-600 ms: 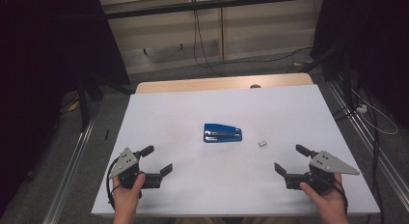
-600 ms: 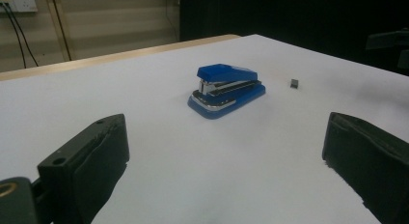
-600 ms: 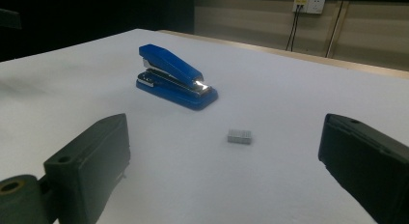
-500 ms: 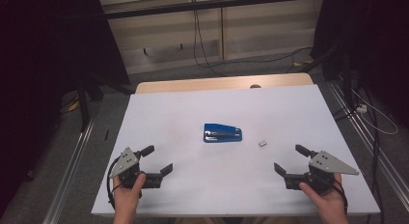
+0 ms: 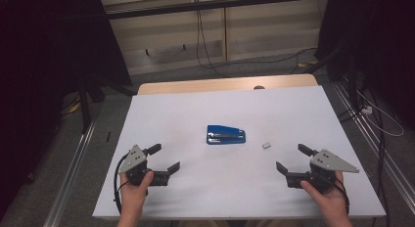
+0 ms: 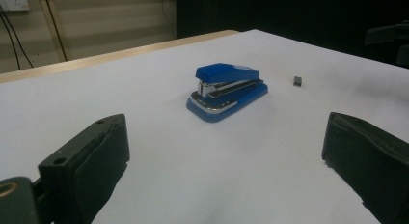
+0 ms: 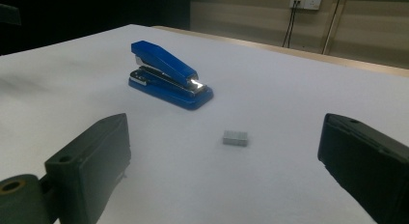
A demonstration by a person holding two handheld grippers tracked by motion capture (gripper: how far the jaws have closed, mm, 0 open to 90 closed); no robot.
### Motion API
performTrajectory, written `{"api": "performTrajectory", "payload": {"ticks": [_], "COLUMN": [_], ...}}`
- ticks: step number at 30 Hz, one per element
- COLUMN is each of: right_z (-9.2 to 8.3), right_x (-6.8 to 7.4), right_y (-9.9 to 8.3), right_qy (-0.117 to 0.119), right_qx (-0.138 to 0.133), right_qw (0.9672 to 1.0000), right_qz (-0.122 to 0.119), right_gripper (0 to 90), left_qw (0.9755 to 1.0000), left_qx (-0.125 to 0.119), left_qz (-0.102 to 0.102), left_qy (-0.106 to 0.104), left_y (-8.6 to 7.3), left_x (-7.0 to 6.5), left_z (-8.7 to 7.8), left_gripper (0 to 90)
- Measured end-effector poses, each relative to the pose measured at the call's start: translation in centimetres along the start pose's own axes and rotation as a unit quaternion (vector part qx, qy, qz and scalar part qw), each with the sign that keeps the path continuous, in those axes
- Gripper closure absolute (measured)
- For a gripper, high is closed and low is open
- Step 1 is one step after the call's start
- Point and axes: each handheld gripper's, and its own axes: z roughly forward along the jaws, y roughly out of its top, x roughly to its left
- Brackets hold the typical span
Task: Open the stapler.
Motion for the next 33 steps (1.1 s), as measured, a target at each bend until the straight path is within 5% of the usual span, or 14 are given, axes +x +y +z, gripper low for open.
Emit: {"api": "performTrajectory", "payload": {"ticks": [13, 24, 33], "right_z": [2.0, 5.1, 7.0], "right_x": [0.3, 1.1, 1.7], "right_y": [1.4, 1.9, 2.5], "right_qy": [-0.007, 0.011, 0.023], "right_qx": [0.004, 0.023, 0.027], "right_qw": [0.9999, 0.9995, 0.9993], "right_qz": [-0.015, -0.02, -0.015], "right_gripper": [3.2, 3.3, 3.9], "left_qw": [0.9997, 0.999, 0.9992], "left_qx": [0.006, -0.001, 0.001], "left_qz": [-0.012, -0.032, -0.03], "left_qy": [-0.019, -0.031, -0.027], "left_y": [0.4, 1.1, 1.8], "left_x": [-0.2, 0.4, 0.8], "left_z": [2.7, 4.5, 5.7], "left_gripper": [2.6, 2.3, 2.4]}}
